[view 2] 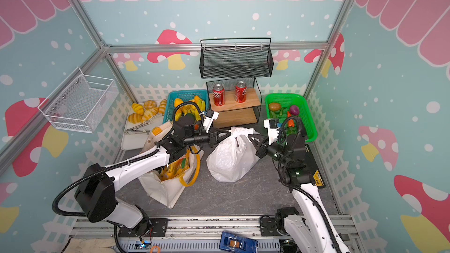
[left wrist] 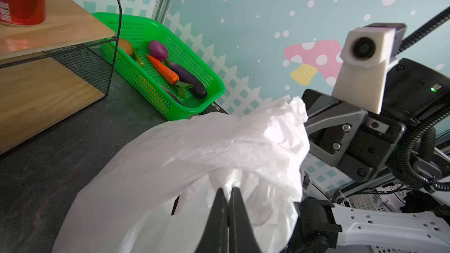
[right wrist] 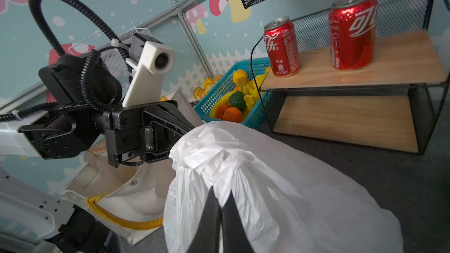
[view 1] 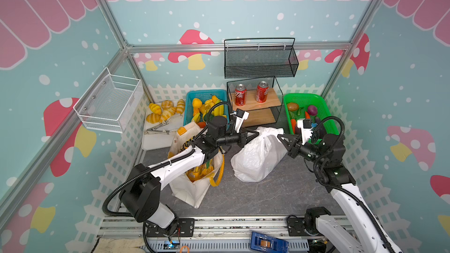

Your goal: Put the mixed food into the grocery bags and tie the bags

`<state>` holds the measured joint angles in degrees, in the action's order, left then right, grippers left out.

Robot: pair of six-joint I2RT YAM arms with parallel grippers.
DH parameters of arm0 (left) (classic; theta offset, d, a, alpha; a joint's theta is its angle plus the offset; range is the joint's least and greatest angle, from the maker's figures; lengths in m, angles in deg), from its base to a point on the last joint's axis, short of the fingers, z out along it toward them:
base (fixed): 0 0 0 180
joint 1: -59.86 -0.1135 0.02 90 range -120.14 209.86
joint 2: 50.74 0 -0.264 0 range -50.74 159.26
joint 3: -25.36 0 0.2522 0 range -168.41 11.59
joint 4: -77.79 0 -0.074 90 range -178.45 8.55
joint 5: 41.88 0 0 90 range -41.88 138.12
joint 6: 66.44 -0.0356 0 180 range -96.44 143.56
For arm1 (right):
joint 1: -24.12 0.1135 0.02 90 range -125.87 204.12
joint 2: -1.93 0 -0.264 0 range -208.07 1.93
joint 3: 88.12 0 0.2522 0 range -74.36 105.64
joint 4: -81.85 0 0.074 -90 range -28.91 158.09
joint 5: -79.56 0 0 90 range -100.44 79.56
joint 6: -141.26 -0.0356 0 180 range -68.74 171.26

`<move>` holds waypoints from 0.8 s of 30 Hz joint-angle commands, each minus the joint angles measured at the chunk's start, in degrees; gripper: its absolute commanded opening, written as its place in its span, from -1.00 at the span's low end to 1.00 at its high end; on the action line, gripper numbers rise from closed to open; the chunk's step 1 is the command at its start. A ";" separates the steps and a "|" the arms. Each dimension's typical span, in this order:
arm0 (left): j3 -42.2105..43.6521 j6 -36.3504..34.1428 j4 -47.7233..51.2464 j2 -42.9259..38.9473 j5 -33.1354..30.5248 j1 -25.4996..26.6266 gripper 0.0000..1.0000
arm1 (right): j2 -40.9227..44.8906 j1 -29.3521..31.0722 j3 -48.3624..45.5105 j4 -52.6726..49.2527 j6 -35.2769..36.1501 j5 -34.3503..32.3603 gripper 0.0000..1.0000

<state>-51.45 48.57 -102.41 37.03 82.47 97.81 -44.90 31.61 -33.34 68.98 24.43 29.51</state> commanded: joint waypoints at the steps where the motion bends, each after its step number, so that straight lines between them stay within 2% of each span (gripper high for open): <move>1: 1.30 -1.53 -0.42 -3.21 -3.68 0.12 -1.00 | -0.62 -0.50 -0.32 -2.89 3.27 -2.06 -1.00; 10: 2.31 -4.77 3.27 -6.97 -13.17 0.11 -1.00 | -2.36 -0.48 -1.68 -7.68 10.55 -8.23 -1.00; 14: 2.22 -5.95 4.79 -7.90 -17.90 -0.05 -1.00 | -3.51 -0.49 -2.72 -9.94 13.78 -13.01 -1.00; 20: 4.02 -8.01 7.52 -9.69 -26.63 -1.82 -1.00 | -5.10 -0.72 -6.49 -9.85 13.47 -19.12 -1.00; 24: 6.68 -8.61 8.60 -9.50 -33.01 -4.62 -1.00 | -6.50 -3.46 -9.46 -9.14 11.97 -21.24 -1.00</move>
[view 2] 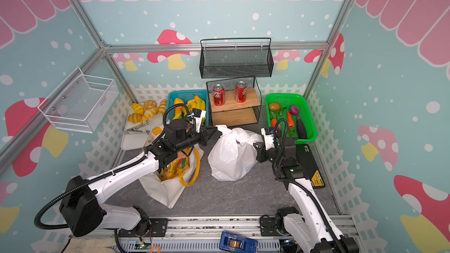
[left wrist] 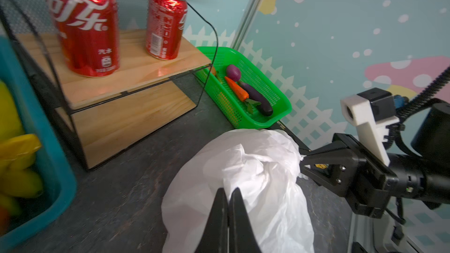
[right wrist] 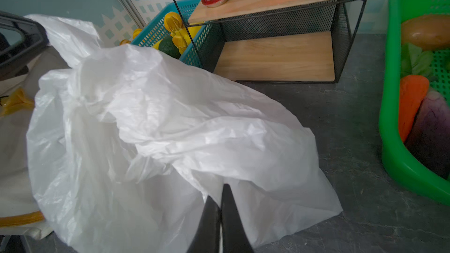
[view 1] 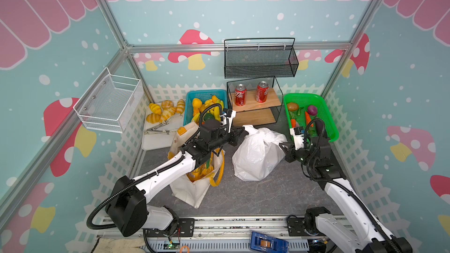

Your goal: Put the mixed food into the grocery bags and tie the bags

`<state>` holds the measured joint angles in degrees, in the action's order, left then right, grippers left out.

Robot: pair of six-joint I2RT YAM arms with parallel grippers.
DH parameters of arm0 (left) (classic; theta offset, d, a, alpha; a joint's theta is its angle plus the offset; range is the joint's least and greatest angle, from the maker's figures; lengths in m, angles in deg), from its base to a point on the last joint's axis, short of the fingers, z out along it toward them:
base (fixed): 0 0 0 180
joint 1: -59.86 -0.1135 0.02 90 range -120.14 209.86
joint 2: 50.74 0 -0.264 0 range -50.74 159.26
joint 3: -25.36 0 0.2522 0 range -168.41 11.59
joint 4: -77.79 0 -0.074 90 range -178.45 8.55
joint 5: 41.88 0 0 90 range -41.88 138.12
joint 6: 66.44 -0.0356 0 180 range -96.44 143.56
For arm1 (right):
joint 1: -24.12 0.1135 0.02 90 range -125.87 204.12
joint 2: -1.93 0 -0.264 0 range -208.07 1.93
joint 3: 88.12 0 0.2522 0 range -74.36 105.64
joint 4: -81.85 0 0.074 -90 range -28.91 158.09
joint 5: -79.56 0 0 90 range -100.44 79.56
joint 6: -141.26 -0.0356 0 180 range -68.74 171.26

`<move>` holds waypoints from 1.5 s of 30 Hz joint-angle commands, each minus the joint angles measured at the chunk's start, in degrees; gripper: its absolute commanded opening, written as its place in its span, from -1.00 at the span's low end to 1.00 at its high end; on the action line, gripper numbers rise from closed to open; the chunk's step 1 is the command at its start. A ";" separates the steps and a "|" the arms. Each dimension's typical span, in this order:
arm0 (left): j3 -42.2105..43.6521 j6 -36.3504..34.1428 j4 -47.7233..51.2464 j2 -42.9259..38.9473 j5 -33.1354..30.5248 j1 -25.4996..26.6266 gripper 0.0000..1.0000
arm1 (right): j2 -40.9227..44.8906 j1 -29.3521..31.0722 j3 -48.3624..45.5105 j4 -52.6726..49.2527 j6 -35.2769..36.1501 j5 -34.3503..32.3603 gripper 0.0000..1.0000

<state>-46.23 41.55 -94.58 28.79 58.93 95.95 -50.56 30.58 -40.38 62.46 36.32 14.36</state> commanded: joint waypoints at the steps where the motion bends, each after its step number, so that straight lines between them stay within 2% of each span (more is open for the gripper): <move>1: 1.65 -2.41 1.15 -0.69 -11.40 -3.11 -1.00 | -0.86 -3.90 -3.73 -1.58 -0.61 -5.96 -1.00; 4: 0.41 -4.34 2.44 1.37 -14.36 -3.32 -1.00 | -0.91 -7.05 -8.40 4.16 -3.85 -3.94 -1.00; 7: -0.95 -3.72 1.92 2.64 -12.04 -2.94 -1.00 | -1.56 -6.94 -9.77 7.37 -5.88 -1.06 -1.00; 11: -3.64 -6.07 3.00 2.64 -12.80 0.02 -1.00 | -0.39 -5.54 -8.22 7.38 -6.31 -0.06 -1.00; 14: -4.76 -7.42 4.35 3.21 -14.81 -0.34 -1.00 | 0.35 -5.73 -7.64 6.43 -6.06 -0.66 -1.00; 16: -4.46 -7.14 4.45 4.53 -15.98 -2.71 -1.00 | -0.61 -7.94 -9.89 6.84 -6.25 -1.05 -1.00; 19: -4.90 -8.96 4.64 9.56 -18.60 -4.92 -1.00 | -3.60 -15.39 -15.82 12.48 -9.38 4.42 -1.00; 20: -5.51 -9.30 5.30 11.09 -18.80 -4.91 -1.00 | -3.76 -16.18 -17.83 15.01 -11.15 5.09 -1.00; 23: -5.81 -9.34 4.60 11.67 -18.72 -3.79 -1.00 | -2.70 -15.92 -19.42 17.71 -13.44 5.45 -1.00; 29: -7.93 -9.83 6.00 10.02 -18.53 -2.50 -1.00 | -0.61 -15.07 -17.81 15.80 -11.66 4.91 -1.00; 36: -7.73 -8.41 5.03 8.71 -13.67 -2.26 -1.00 | -0.81 -15.07 -17.51 16.89 -10.82 4.52 -1.00; 38: -6.83 -7.60 2.86 7.29 -11.17 -2.24 -0.76 | 0.40 -14.97 -16.40 16.82 -10.37 5.00 -0.94; 39: -6.31 -6.93 1.60 6.43 -10.11 -2.20 -0.62 | 1.21 -14.85 -15.46 16.13 -9.81 4.75 -0.84; 41: -5.38 -5.74 -0.37 4.64 -7.97 -2.15 -0.39 | 2.88 -14.32 -13.28 14.00 -8.49 3.41 -0.61; 43: -4.76 -4.27 -1.55 2.64 -6.31 -2.06 -0.21 | 4.87 -13.18 -10.54 11.18 -7.13 0.93 -0.33; 45: -3.98 -3.97 -1.94 0.34 -5.98 -1.44 -0.09 | 6.77 -11.78 -7.84 8.66 -5.96 -1.59 -0.14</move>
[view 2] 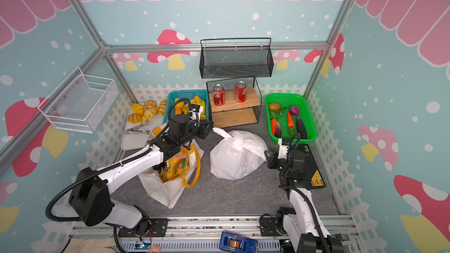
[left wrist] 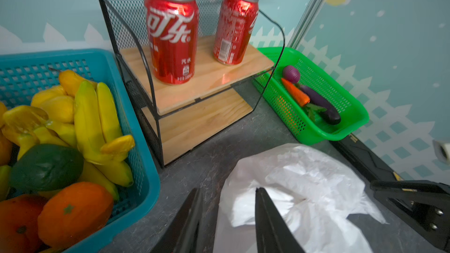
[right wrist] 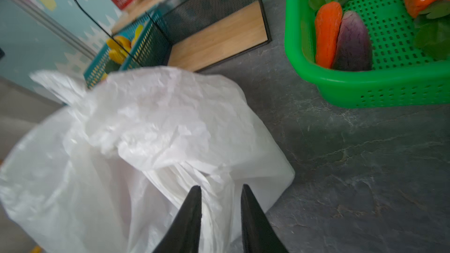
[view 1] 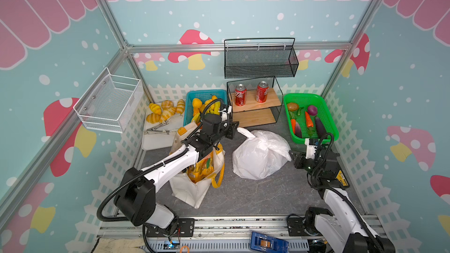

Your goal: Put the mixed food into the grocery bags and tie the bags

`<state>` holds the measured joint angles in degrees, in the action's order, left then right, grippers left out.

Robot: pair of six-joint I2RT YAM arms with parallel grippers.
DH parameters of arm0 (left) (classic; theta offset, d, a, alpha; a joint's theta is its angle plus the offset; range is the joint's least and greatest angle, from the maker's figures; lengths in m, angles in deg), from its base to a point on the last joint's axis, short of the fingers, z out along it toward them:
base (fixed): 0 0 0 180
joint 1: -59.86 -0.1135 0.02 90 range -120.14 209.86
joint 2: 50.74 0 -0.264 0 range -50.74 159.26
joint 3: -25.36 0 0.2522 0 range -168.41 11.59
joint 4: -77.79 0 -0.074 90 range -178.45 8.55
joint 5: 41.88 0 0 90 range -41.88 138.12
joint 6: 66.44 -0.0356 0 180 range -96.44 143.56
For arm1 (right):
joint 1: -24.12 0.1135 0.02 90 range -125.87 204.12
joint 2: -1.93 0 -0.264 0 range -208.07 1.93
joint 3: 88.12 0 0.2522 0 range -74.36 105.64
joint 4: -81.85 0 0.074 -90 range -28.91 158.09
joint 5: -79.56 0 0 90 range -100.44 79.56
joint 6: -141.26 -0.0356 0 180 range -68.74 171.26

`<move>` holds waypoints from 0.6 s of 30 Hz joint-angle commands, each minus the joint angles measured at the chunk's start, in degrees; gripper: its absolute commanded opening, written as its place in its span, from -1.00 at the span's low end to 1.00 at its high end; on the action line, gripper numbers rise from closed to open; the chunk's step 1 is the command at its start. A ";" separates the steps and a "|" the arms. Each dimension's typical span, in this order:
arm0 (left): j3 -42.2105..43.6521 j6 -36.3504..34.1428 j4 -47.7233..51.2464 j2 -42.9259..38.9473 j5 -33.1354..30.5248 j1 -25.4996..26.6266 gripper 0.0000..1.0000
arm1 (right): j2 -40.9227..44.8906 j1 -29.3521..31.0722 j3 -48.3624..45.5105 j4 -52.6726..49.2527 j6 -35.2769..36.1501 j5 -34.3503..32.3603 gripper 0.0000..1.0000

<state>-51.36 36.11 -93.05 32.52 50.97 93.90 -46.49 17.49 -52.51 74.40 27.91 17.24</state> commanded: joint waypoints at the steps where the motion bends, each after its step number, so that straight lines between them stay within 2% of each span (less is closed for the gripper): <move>1: 1.73 1.00 -3.52 -4.69 1.46 1.30 -0.03 | 3.49 2.21 5.92 -4.40 3.14 -5.77 -0.08; 3: 2.81 -0.94 -3.57 -6.74 -0.27 3.33 0.13 | 4.29 3.76 8.36 -5.15 3.91 -8.03 0.02; 6: 2.05 -7.85 -1.60 -6.48 -2.27 8.78 0.38 | 3.29 5.30 11.49 -3.88 4.50 -9.77 0.10; 8: -1.15 -11.92 3.15 -3.27 -3.86 11.72 0.51 | 1.48 5.32 13.38 -2.57 5.29 -10.57 0.19; 9: -3.56 -13.43 5.84 -1.20 -4.31 12.77 0.56 | 0.48 5.32 14.62 -2.23 6.03 -11.59 0.36; 11: -7.28 -15.41 9.41 2.56 -4.18 13.96 0.65 | -0.87 5.32 16.72 -2.05 7.16 -13.35 0.49; 16: -16.56 -20.29 17.62 12.29 -2.43 15.33 0.95 | -1.07 5.32 19.14 -1.76 8.84 -18.15 0.64; 18: -21.85 -21.95 22.93 17.06 -2.33 15.44 0.98 | -0.26 5.29 19.13 -1.91 9.44 -19.03 0.65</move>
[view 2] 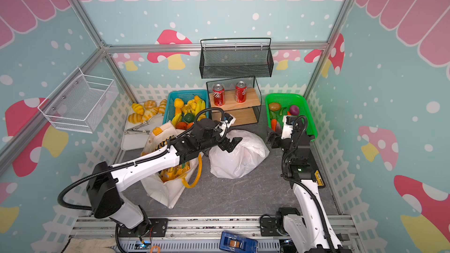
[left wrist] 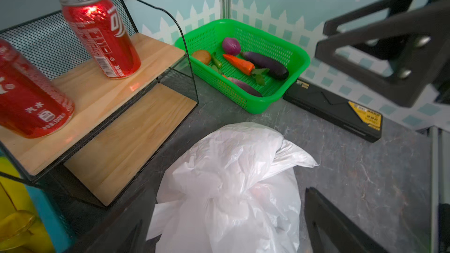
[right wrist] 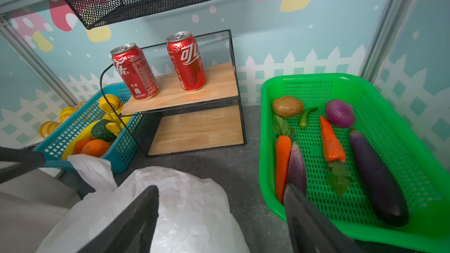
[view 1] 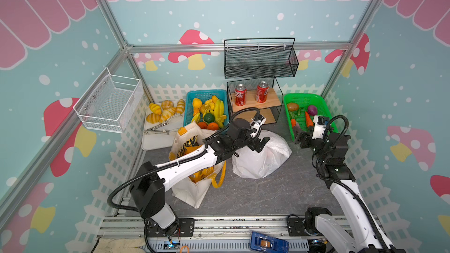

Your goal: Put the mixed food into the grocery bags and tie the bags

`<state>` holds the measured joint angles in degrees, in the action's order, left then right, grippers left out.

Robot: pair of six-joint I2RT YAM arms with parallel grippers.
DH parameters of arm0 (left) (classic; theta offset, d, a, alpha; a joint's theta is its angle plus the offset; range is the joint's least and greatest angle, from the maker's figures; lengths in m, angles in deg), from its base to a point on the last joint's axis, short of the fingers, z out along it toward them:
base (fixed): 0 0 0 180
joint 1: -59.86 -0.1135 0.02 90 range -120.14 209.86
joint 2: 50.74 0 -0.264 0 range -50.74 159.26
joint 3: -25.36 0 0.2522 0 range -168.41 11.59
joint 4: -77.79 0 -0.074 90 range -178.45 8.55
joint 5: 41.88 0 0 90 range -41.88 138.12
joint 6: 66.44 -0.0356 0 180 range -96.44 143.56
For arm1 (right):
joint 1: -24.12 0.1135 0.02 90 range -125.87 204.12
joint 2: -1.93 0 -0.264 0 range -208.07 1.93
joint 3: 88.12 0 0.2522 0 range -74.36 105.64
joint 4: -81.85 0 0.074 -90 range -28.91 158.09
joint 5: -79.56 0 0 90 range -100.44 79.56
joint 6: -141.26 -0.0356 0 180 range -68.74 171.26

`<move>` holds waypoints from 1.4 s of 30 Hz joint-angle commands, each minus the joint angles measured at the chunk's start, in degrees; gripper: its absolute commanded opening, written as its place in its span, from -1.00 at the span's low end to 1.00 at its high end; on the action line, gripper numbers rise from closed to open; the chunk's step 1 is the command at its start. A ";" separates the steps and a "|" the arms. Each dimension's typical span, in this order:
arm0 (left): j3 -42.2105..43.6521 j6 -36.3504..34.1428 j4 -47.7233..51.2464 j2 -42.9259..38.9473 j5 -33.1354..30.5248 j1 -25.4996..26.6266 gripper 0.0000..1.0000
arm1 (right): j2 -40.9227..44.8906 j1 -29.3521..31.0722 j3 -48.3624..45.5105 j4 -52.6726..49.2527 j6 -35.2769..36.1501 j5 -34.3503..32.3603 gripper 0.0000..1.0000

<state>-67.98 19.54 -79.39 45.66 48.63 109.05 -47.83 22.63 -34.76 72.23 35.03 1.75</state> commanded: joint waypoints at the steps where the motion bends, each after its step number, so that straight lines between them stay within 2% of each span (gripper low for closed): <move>1: -7.22 -6.01 11.08 5.99 0.16 0.29 0.98 | 1.39 0.18 1.21 0.25 2.34 -3.54 0.65; 7: -17.29 -8.73 20.92 15.58 1.00 0.38 0.98 | 2.29 0.18 -1.28 -0.63 1.86 -2.63 0.65; 12: -22.22 -10.96 26.13 21.40 -3.37 0.29 0.98 | 1.77 0.18 -2.50 -0.30 1.16 -0.64 0.65; 19: -26.07 -11.17 27.41 27.48 -4.23 0.34 0.92 | 0.10 0.18 -3.12 0.82 0.01 2.18 0.65; 22: -26.78 -11.28 27.59 29.05 -3.90 0.33 0.72 | -0.04 0.18 -3.40 0.88 -0.21 2.67 0.65; 28: -27.15 -10.46 27.32 28.19 -3.85 0.32 -0.14 | 0.86 0.17 -3.97 0.61 -0.20 2.45 0.65; 32: -26.81 -9.16 27.02 24.30 -1.00 0.29 -0.74 | 1.85 0.13 -3.82 0.22 -0.20 1.63 0.65; 36: -25.43 -6.61 25.53 18.00 3.24 0.29 -0.99 | 4.37 0.18 -3.23 -0.77 -0.12 -1.16 0.64; 39: -22.89 -3.19 21.79 11.29 5.99 0.23 -1.00 | 7.42 0.18 -1.86 -1.81 -0.12 -3.94 0.65; 42: -19.82 1.05 17.64 3.94 5.04 -0.04 -1.00 | 9.81 0.18 0.55 -3.22 -0.25 -5.30 0.64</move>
<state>-89.24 15.85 -55.72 56.85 51.76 109.11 -40.04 22.65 -37.52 70.27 34.93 -0.72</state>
